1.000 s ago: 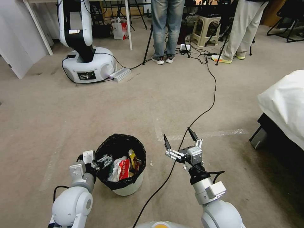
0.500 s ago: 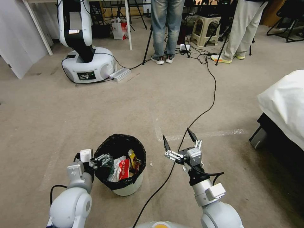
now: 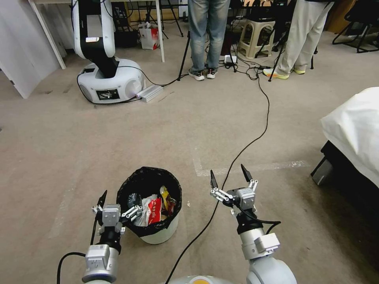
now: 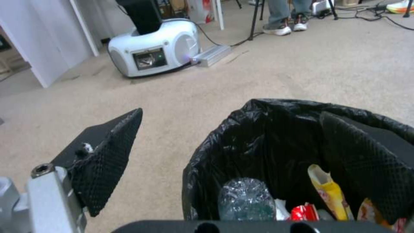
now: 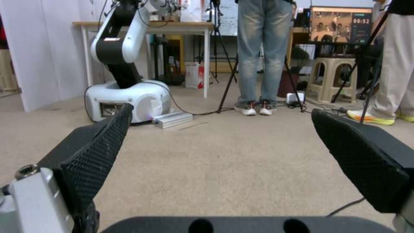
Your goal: Pick up the trash bin, then pick up the garbage from the floor and place it into the trash bin.
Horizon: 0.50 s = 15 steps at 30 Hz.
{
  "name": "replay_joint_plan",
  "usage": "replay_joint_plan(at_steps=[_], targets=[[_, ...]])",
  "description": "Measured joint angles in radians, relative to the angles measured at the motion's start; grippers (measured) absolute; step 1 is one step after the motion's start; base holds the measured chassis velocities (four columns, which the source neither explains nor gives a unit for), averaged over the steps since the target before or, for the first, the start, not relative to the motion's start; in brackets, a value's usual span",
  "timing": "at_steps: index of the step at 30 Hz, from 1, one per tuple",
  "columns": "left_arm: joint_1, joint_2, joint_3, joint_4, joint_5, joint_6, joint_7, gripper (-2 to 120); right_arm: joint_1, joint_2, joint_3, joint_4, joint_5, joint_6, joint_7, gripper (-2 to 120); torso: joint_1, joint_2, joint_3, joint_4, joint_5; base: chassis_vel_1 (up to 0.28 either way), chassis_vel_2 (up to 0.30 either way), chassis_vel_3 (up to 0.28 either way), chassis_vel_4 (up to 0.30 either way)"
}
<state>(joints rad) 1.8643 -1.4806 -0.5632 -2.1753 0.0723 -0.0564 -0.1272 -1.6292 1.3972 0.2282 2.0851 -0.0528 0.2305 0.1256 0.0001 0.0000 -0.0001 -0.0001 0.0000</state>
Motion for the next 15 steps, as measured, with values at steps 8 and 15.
replay_joint_plan(at_steps=[8, 15], targets=[[-0.002, 0.0, -0.001, 0.004, 0.003, -0.002, -0.003, 100, 0.0, 0.002, 0.0, 0.0, -0.003, 0.0, -0.001, 100, 0.0, 0.0, 0.0, 0.0, 0.0, 0.0, 0.0, 0.0, 0.0], [-0.003, 0.0, -0.002, 0.004, 0.001, 0.001, -0.004, 100, 0.001, 0.001, 0.0, 0.0, -0.003, 0.0, -0.002, 100, 0.0, 0.0, 0.0, 0.0001, 0.0, 0.0, 0.0, 0.0, 0.0]])
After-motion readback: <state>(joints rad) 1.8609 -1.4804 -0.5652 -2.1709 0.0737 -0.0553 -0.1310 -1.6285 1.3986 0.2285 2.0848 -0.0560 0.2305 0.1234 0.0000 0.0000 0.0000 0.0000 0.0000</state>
